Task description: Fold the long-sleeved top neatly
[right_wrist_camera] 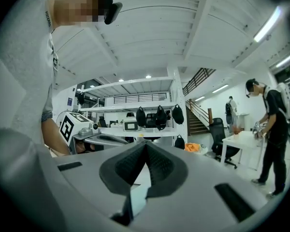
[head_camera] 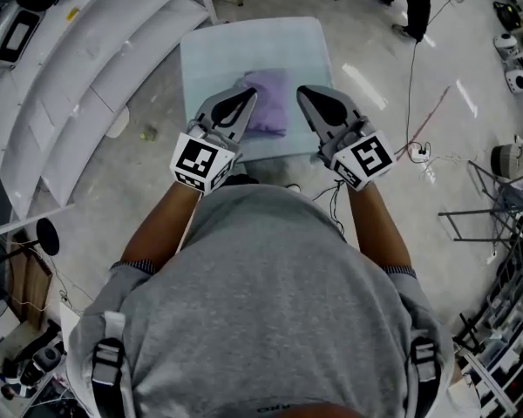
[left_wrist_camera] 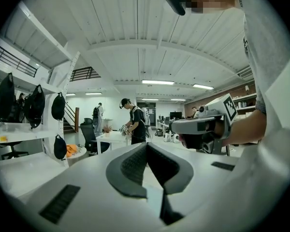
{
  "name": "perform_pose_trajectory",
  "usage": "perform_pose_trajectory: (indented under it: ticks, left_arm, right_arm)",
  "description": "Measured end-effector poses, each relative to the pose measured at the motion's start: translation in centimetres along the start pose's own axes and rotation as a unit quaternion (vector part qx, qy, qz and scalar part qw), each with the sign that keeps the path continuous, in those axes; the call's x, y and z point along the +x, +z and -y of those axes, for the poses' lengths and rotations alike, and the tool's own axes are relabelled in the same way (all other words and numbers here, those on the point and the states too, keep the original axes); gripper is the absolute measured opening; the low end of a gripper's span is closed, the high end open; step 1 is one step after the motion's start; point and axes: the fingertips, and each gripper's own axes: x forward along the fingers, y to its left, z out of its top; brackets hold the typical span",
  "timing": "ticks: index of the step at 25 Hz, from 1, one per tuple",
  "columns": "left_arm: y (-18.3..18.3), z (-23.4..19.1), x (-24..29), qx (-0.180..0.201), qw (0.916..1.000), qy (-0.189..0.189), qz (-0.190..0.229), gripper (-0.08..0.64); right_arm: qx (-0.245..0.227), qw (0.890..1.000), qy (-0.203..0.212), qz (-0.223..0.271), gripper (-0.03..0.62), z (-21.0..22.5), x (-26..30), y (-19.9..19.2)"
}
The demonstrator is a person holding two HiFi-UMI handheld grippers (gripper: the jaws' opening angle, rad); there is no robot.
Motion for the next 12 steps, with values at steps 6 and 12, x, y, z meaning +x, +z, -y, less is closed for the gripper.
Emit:
perform_pose_trajectory:
  ticks: [6, 12]
  left_arm:
    - [-0.4, 0.4, 0.1, -0.003, 1.0000, -0.003, -0.007, 0.017]
    - [0.3, 0.6, 1.3, 0.005, 1.0000, -0.002, 0.001, 0.017]
  right_arm:
    - [0.004, 1.000, 0.005, -0.006, 0.005, -0.1, -0.2, -0.5]
    - [0.004, 1.000, -0.003, -0.004, 0.005, 0.9, -0.8, -0.1]
